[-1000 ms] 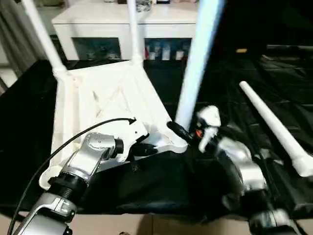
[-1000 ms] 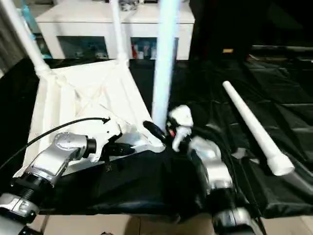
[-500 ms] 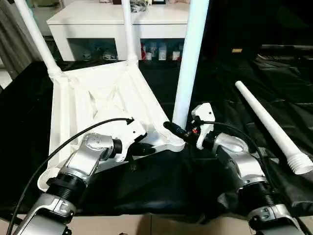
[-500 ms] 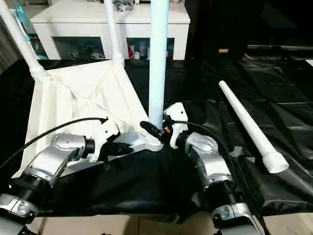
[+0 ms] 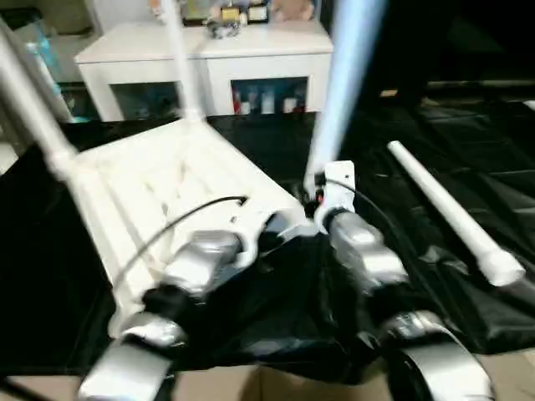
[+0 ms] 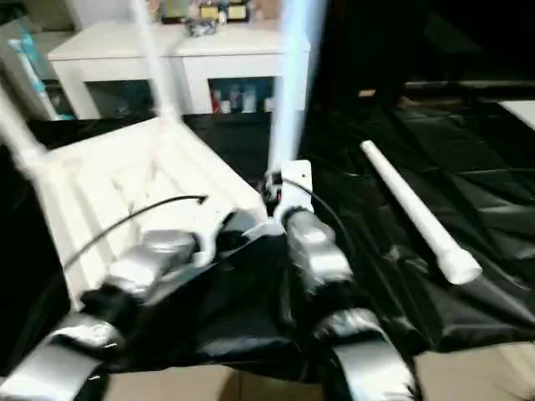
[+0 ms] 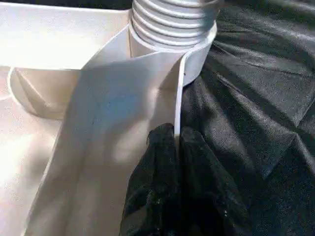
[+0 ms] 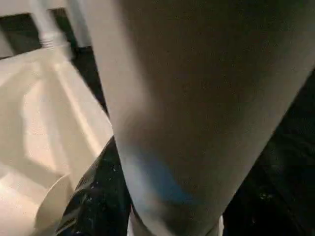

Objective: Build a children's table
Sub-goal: Insert table leg to table base

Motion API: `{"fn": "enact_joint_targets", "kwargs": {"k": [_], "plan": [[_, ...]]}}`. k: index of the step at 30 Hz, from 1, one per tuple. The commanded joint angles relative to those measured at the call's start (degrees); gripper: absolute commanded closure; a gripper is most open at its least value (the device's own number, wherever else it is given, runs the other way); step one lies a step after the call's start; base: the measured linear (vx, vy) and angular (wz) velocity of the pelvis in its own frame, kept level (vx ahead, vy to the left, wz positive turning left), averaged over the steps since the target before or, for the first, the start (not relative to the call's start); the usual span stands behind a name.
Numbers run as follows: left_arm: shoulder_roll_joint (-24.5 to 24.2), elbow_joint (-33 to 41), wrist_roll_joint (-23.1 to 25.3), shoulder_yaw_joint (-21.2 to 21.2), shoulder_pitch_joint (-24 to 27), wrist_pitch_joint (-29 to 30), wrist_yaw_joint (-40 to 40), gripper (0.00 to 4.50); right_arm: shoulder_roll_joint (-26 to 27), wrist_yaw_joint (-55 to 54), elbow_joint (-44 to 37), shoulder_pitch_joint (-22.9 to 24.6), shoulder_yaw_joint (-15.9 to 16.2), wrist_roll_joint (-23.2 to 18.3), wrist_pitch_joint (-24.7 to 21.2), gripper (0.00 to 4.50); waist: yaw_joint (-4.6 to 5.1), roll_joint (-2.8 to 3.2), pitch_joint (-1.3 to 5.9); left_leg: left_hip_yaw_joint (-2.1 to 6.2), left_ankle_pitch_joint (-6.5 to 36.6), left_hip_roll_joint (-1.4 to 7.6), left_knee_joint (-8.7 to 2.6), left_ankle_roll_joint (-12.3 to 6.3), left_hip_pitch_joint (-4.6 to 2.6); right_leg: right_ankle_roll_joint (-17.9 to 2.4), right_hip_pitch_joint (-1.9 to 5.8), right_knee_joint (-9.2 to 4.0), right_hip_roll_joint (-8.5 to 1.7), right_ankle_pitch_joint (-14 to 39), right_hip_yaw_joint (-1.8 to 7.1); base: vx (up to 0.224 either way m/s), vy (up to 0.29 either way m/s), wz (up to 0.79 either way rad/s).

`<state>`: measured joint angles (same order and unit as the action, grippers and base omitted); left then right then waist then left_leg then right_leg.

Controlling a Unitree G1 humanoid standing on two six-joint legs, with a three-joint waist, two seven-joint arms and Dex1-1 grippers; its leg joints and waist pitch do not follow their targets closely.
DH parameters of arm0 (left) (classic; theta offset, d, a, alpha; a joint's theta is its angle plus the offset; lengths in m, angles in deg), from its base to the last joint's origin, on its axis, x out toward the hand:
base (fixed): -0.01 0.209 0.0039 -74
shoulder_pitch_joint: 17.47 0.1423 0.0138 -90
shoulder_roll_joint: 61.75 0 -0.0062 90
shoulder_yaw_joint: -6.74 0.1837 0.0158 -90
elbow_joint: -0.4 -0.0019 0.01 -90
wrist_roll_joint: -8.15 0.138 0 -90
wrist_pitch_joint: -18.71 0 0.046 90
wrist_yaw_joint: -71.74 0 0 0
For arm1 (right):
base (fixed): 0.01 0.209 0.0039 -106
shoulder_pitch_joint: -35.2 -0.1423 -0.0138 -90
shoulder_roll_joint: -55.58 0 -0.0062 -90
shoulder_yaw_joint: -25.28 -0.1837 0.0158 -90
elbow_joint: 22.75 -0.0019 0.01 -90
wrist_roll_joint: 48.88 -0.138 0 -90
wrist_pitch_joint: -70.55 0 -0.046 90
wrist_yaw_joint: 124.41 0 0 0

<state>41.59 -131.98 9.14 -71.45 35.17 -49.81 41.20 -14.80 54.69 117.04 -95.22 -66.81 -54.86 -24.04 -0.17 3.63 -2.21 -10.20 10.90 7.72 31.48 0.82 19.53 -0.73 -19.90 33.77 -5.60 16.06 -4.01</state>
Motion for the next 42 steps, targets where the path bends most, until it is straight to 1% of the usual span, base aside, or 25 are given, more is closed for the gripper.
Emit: {"fn": "enact_joint_targets", "kwargs": {"k": [1, 2, 3, 4, 5, 6, 7, 8, 9, 11, 14, 17, 20, 22, 23, 26, 28, 29, 30, 32, 34, 35, 36, 39, 42], "plan": [[1.6, -1.0, -0.7, -0.9, 1.0, 0.7, 3.6, 4.50, 3.9, -0.5, 7.9, 3.1, 1.2, -0.2, -5.4, 2.63, -1.05, -4.24, 1.44, 0.43, 39.8, 3.14, -4.25, 4.14, -3.80, -2.6, -4.27, -5.62, -3.36, 29.5, 3.77, 0.058, -0.084, 0.24], [1.6, -0.6, -0.7, -0.6, 1.1, 1.0, 3.5, 4.50, 4.2, -1.0, 8.6, 2.7, 1.0, -0.1, -5.3, 2.63, -2.03, -3.80, 1.91, 1.37, 30.6, 2.35, 1.05, 2.18, -5.40, -2.5, -5.79, -8.79, -7.43, 38.9, 4.76, 0.096, -0.078, 0.01], [1.6, -0.3, -0.7, -0.6, 1.3, 1.0, 3.4, 4.50, 4.3, -1.3, 9.2, 2.2, 0.9, 0.1, -5.1, 2.63, -2.30, -3.97, 1.13, 3.27, 15.4, 3.38, 0.98, -1.48, -0.11, -2.4, -0.95, -8.99, -10.22, 43.6, 6.67, 0.112, -0.060, -0.17], [1.5, -0.2, -0.6, -0.8, 1.4, 1.0, 3.3, 4.50, 4.6, -1.6, 10.3, 1.4, 0.4, 0.0, -4.9, 2.63, -2.57, -3.44, 0.75, 4.29, 12.0, 3.84, -1.28, -0.60, 2.36, -2.4, 1.24, -7.72, -9.03, 41.5, 4.65, 0.085, 0.043, -0.45], [1.5, -0.3, -0.6, -0.8, 1.4, 1.0, 3.3, 4.50, 4.6, -1.6, 10.4, 1.3, 0.4, 0.0, -4.9, 2.63, -2.34, -2.49, 1.63, 4.18, 17.0, 4.67, -4.25, 2.46, 1.86, -2.4, 0.31, -5.66, -4.26, 30.3, 2.48, 0.048, 0.036, -0.22], [1.5, -0.4, -0.5, -0.9, 1.4, 0.9, 3.3, 4.50, 4.6, -1.6, 11.0, 0.8, 0.1, -0.1, -4.9, 2.63, -1.61, -2.15, 1.75, 4.62, 25.3, 4.95, -4.77, 4.06, 0.95, -3.9, -0.36, -4.25, -2.96, 19.8, 2.29, 0.051, 0.055, -0.26], [1.4, -0.5, -0.4, -1.0, 1.4, 0.8, 3.3, 4.50, 4.7, -1.5, 11.5, 0.5, -0.1, -0.1, -4.9, 2.63, -1.37, -2.10, 1.45, 4.21, 32.5, 4.76, -4.93, 5.03, -0.26, -5.5, -1.21, -4.74, -2.89, 17.3, 2.57, 0.000, 0.000, 0.00], [1.3, -0.6, -0.3, -1.0, 1.5, 0.7, 3.1, 4.50, 4.7, -1.6, 12.1, 0.1, -0.3, 0.2, -4.6, 2.63, -1.33, -2.17, 1.42, 4.02, 35.7, 4.57, -4.87, 5.08, -0.93, -5.7, -1.54, -5.19, -2.98, 19.1, 2.53, 0.000, 0.000, 0.00], [0.8, -0.3, 0.1, -0.5, 1.7, 0.7, 2.2, 4.50, 4.7, -1.4, 12.7, -0.5, -0.2, 0.6, -4.4, 2.63, -1.23, -2.30, 1.53, 4.02, 36.7, 4.30, -4.71, 4.64, -1.08, -5.8, -1.38, -5.43, -3.47, 20.7, 2.73, 0.000, 0.000, 0.00], [0.5, 0.2, 0.3, -0.1, 2.0, 0.7, 1.5, 4.50, 4.6, -0.7, 13.1, -0.9, 0.1, 1.0, -4.3, 2.63, -1.12, -2.27, 1.39, 4.23, 37.3, 4.34, -5.00, 4.28, -0.67, -4.5, -1.10, -5.82, -3.65, 22.8, 2.62, 0.000, 0.000, 0.00], [-1.3, 1.8, 1.5, 1.4, 2.6, -0.7, -1.5, 4.50, 3.8, 3.4, 13.3, -1.6, 2.1, 2.6, -4.9, 2.63, -1.41, -2.39, 1.76, 3.92, 34.8, 4.37, -5.08, 3.43, -0.97, -4.1, -1.04, -6.20, -3.98, 21.6, 2.86, 0.000, 0.000, 0.00], [-3.7, 4.2, 2.4, 3.2, 3.6, -1.7, -5.0, 4.50, 2.7, 8.5, 12.8, -1.6, 3.7, 3.6, -6.2, 2.63, -1.67, -2.52, 1.62, 3.62, 30.6, 4.57, -5.21, 2.38, -0.24, -4.8, -0.80, -6.13, -4.28, 21.3, 3.22, 0.000, 0.000, 0.00], [-7.0, 7.9, 2.1, 4.6, 5.1, -1.8, -10.3, 4.50, 0.8, 15.7, 12.0, -1.3, 5.5, 4.3, -7.4, 2.63, -1.54, -2.63, 1.77, 3.63, 29.0, 4.83, -5.32, 2.25, 0.04, -5.3, -0.45, -5.85, -4.23, 19.9, 3.35, 0.000, 0.000, 0.00], [-8.6, 9.3, 1.7, 4.8, 5.7, -0.8, -12.4, 4.50, -0.1, 19.5, 11.2, -0.9, 6.4, 4.5, -7.1, 2.63, -1.29, -2.53, 1.78, 3.67, 27.8, 4.94, -5.33, 2.31, 0.42, -6.2, -0.28, -5.62, -4.37, 18.8, 3.35, 0.000, 0.000, 0.00], [-11.0, 11.2, 1.4, 5.5, 6.5, -1.1, -15.9, 4.50, -1.4, 24.5, 9.9, -0.3, 7.4, 4.4, -7.6, 2.63, -1.28, -2.30, 1.90, 3.58, 27.7, 5.10, -5.25, 2.78, 0.16, -6.8, -0.38, -5.57, -4.23, 17.7, 3.34, 0.000, 0.000, 0.00], [-17.1, 16.4, -0.6, 6.9, 8.6, -1.4, -25.7, 4.50, -5.5, 37.5, 5.5, 1.7, 10.9, 4.4, -9.1, 2.63, -1.03, -2.38, 2.07, 3.28, 26.3, 5.37, -5.07, 2.24, 0.26, -8.8, -0.27, -5.05, -3.89, 12.8, 3.59, 0.019, -0.015, 0.01], [-18.8, 18.0, -1.5, 7.2, 9.2, -1.0, -28.7, 4.50, -6.7, 41.1, 4.4, 2.3, 12.1, 4.7, -9.3, 2.63, -1.22, -2.35, 2.08, 2.71, 25.4, 5.36, -4.74, 1.71, -0.42, -10.9, -0.79, -5.10, -3.66, 12.5, 3.63, 0.060, -0.053, 0.05], [-21.0, 19.7, -2.1, 7.8, 9.8, -1.2, -32.0, 4.50, -8.2, 44.5, 3.9, 2.6, 13.3, 5.4, -9.4, 2.63, -1.30, -2.48, 2.07, 2.64, 25.2, 5.38, -4.69, 1.64, -0.49, -11.2, -0.74, -5.12, -3.63, 12.8, 3.57, 0.000, 0.000, 0.00], [-23.4, 21.6, -2.8, 8.4, 10.5, -0.9, -35.5, 4.50, -10.0, 48.2, 3.6, 2.8, 14.7, 6.2, -9.2, 2.63, -1.26, -2.43, 2.21, 2.60, 23.7, 5.47, -4.62, 1.43, -0.13, -11.7, -0.57, -4.89, -3.73, 12.2, 3.65, 0.071, -0.059, 0.07], [-25.5, 23.2, -3.6, 8.6, 10.9, -0.5, -38.6, 4.50, -11.7, 52.0, 3.8, 2.7, 15.7, 7.0, -8.3, 2.63, -1.54, -2.37, 2.35, 2.30, 19.8, 5.65, -4.49, 1.30, -0.06, -12.9, -0.38, -4.46, -3.54, 8.4, 3.55, 0.102, -0.058, 0.02], [-27.1, 24.1, -4.3, 8.5, 10.9, 0.3, -40.8, 4.50, -13.4, 55.8, 4.1, 2.5, 16.8, 8.0, -6.8, 2.63, -1.89, -2.33, 2.79, 1.93, 12.0, 5.72, -3.97, 0.57, 0.38, -15.2, 0.41, -3.16, -3.33, -2.6, 3.19, 0.081, -0.032, -0.03], [-27.5, 24.3, -4.5, 8.4, 10.8, 0.4, -41.1, 4.50, -14.0, 56.9, 3.9, 2.4, 17.2, 8.3, -6.6, 2.64, -2.07, -2.54, 2.89, 1.62, 9.1, 5.62, -3.58, 0.02, 0.20, -16.3, 0.50, -2.82, -3.10, -6.8, 3.05, 0.061, -0.019, -0.03], [-28.0, 24.6, -4.8, 8.5, 10.7, 0.7, -41.8, 4.50, -14.7, 58.3, 3.5, 2.5, 17.7, 8.5, -6.5, 2.64, -2.21, -2.30, 2.86, 1.61, 8.3, 5.64, -3.54, -0.15, 0.23, -16.6, 0.57, -2.67, -3.05, -7.8, 3.00, 0.061, -0.019, -0.03], [-28.6, 24.7, -4.9, 8.6, 10.5, 0.9, -42.3, 4.50, -15.5, 60.1, 2.9, 2.6, 18.6, 8.8, -6.4, 2.64, -2.77, -2.84, 2.91, 1.34, 7.5, 5.67, -3.34, -0.91, 0.07, -16.8, 0.82, -2.61, -3.09, -8.1, 2.93, 0.000, 0.000, 0.00], [-28.5, 24.5, -4.7, 8.6, 10.3, 1.0, -42.2, 4.50, -15.7, 60.8, 3.2, 2.7, 19.4, 9.4, -6.1, 2.64, -3.34, -2.64, 2.65, 1.22, 9.7, 5.86, -3.62, -0.24, -0.22, -16.1, 0.57, -3.04, -3.15, -2.6, 3.02, 0.000, 0.000, 0.00]]}}
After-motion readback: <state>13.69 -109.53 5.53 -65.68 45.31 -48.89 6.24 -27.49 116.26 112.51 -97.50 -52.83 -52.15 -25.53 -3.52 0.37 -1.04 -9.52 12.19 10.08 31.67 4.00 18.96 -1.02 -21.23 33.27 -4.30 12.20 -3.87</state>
